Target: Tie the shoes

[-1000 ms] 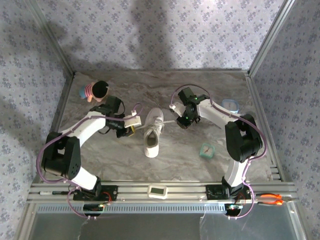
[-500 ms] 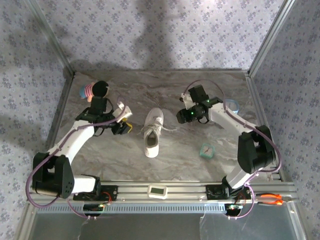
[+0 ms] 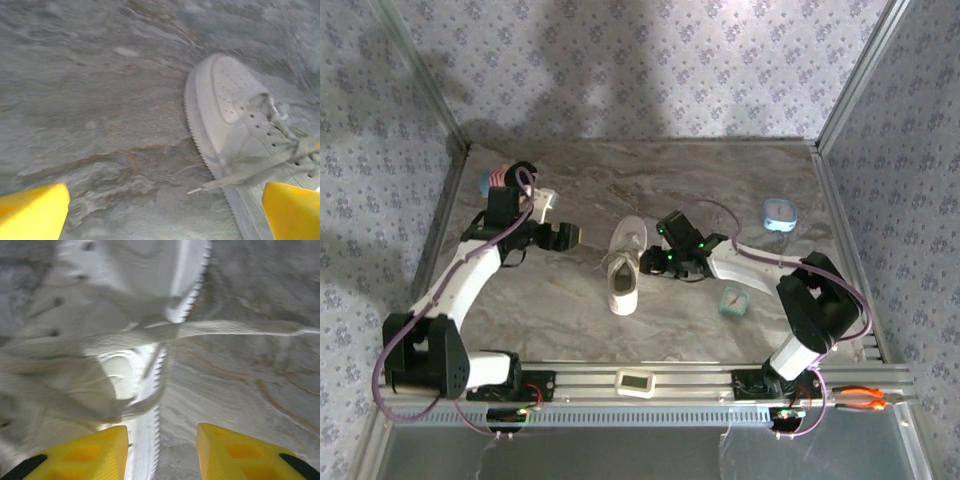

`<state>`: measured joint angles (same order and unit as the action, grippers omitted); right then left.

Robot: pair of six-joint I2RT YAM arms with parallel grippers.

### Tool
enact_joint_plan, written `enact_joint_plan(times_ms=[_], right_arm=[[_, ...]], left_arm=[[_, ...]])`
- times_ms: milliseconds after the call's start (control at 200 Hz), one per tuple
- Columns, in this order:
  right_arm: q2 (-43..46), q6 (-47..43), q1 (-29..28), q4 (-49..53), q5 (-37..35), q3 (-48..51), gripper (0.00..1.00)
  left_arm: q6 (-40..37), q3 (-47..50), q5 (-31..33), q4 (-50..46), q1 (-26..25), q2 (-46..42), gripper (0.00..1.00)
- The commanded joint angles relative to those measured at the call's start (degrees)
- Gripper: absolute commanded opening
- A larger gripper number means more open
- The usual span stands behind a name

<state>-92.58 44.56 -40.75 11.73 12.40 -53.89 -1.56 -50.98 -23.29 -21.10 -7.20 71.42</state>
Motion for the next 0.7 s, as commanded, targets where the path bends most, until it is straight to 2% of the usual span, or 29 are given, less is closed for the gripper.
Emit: enact_joint_plan(times_ms=[0,125,205,255,320,425,560,695], right_arm=[[2.0,8.8,0.2,-3.7,-4.3,3.1,0.39],[3.3,11.7,0.2,-6.7,-5.5,5.6,0.37],[3.3,14.0,0.1,-8.6,-5.3,6.5,0.36],[3.2,15.6,-0.1,-11.0,-5.1,7.6,0.36],[3.0,17.3,-0.3,-12.7,-5.1,8.3,0.36],[2.2,20.2,-0.5,-15.1,-4.8,9.2,0.37],[0.8,24.7,-0.3,-20.6,-4.1,10.7,0.37],[-0.9,27.7,-0.5,-22.7,-3.3,10.2,0.38]], left_arm=[[6.0,2.0,8.7,4.2,0.9,-6.2,1.0],[8.3,3.9,11.5,3.4,1.6,-10.7,1.0],[11.5,5.2,16.8,2.1,1.8,-11.5,1.0],[9.5,5.6,12.0,1.4,2.4,-11.0,0.98],[7.7,6.2,6.6,1.2,2.5,-10.7,0.84],[9.2,7.9,2.6,2.9,2.4,-10.6,0.67],[12.0,10.1,-1.2,5.3,1.3,-9.9,0.61],[15.0,12.7,-0.7,8.0,-1.9,-9.6,0.59]])
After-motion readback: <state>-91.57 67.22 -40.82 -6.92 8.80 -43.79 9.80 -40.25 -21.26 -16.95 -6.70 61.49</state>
